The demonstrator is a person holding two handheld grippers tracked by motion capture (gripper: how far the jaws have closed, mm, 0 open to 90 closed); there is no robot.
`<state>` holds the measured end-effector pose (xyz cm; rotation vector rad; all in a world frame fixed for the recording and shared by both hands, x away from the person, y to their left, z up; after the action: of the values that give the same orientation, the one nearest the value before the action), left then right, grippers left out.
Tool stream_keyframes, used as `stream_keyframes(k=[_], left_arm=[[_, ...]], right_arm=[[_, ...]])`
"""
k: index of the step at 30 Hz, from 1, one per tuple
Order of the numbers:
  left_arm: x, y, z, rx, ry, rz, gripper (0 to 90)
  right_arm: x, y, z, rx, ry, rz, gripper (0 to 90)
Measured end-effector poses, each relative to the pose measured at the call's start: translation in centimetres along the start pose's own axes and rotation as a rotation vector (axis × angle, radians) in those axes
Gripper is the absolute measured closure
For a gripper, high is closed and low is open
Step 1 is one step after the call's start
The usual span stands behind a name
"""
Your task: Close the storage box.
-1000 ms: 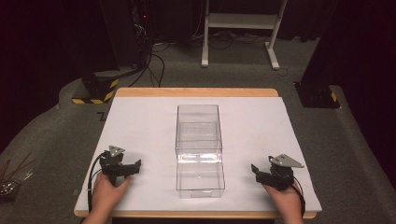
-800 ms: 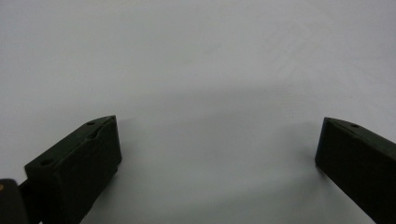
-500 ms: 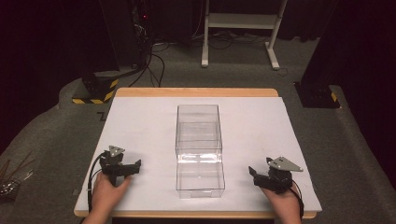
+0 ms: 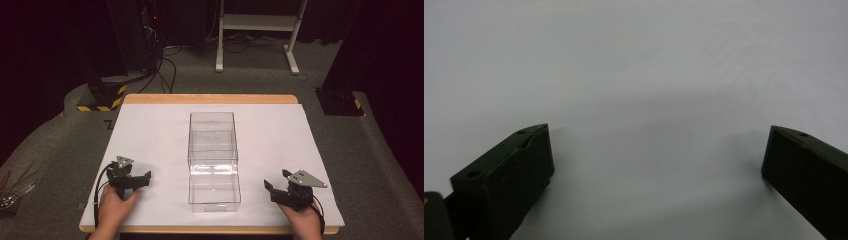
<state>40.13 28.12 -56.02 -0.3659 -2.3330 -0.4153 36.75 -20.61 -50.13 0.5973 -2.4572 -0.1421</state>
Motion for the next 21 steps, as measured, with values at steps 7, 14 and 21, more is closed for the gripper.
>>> stream_keyframes(k=[7,14,21], left_arm=[[0.0,0.0,0.0,0.0,0.0,0.0,0.5],[0.0,0.0,0.0,0.0,0.001,0.001,0.5],[0.0,0.0,0.0,0.001,0.0,0.0,0.5]], right_arm=[[0.5,1.6,-0.2,0.019,-0.015,-0.037,22.0],[0.9,3.0,-0.4,0.038,-0.029,-0.07,21.9],[1.5,5.0,-0.7,0.035,-0.044,-0.128,21.6]])
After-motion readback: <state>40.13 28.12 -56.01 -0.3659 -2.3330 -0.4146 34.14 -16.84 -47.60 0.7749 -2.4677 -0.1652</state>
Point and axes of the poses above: each handheld gripper's, and its own axes: x roughly backward along the jaws, z roughly out of its underside, y roughly to its left, the point moved 7 cm from there along -x, roughly forward along the jaws, and after that the axes turned 15 degrees about -x, right-handed, at the moved point
